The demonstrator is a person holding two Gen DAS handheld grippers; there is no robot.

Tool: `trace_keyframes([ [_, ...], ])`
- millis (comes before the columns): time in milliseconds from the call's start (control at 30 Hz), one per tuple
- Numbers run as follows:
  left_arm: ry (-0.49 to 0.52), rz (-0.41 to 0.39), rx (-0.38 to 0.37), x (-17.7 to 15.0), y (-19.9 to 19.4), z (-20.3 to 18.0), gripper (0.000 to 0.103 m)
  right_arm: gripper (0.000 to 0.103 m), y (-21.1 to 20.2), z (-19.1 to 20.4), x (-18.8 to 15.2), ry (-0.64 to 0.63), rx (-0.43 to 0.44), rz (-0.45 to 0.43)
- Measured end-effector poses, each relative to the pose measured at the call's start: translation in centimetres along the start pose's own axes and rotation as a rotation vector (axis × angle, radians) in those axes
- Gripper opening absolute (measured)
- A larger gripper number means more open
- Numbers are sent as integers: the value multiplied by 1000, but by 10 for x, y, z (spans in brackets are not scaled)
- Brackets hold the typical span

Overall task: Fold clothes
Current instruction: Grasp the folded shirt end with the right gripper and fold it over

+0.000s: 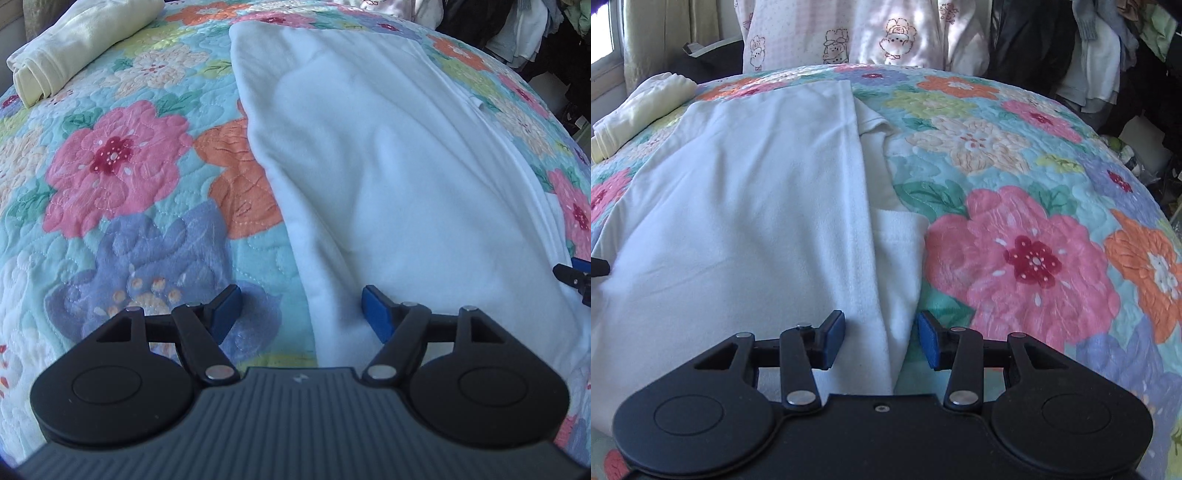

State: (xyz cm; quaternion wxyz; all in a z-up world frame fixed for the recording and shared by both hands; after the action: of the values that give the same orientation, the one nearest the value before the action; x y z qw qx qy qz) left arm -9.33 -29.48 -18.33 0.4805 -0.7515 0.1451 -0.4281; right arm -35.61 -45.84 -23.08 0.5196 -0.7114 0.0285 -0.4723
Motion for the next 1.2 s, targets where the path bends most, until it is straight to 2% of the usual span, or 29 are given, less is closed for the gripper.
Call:
trace_keyframes([
  [100,-4,21,-36,-10,-5,-3,72,50,-9,-5,-13,41,19,2],
  [333,-24,97,-189,-42,-19,-13,72,52,-40,-14,-43,147,71,75],
  [400,-31,109,-231,-48,-22,-15,70,53,-53,-15,-51,182,99,66],
  [533,-58,121,-326,-53,-23,-19,70,56,-61,-21,-66,374,317,105],
  [600,-66,120,-363,-54,-22,-20,67,65,-54,-19,-77,467,427,149],
  [767,-88,93,-380,-52,-20,-18,65,72,-32,-8,-90,659,556,141],
  [833,-70,69,-374,-50,-25,-21,65,72,-27,-1,-85,649,564,136],
  [933,-20,29,-343,-46,-29,-28,65,53,-25,7,-73,572,519,113],
  [1000,19,22,-302,-46,-29,-33,65,23,-25,7,-65,536,487,85],
  [1067,60,2,-275,-46,-35,-39,65,15,-29,7,-60,530,487,54],
  [1133,99,-32,-259,-46,-42,-45,66,14,-39,8,-51,477,467,12],
  [1200,119,-99,-257,-44,-52,-49,67,12,-49,7,-39,448,465,-30],
])
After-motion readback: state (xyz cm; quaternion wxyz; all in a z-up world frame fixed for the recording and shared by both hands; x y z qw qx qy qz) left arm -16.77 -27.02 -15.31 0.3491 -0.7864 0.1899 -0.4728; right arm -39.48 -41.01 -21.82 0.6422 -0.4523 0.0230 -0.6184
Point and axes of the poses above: each gripper's, at about its wrist camera, not at the fingertips, and y roughly the way its jaws point, z to its left, x to its top, the point moved 4 cm from there along y, roughly the way its jaws point, and after that the axes turned 3 degrees about -x, right-handed, at the moved point
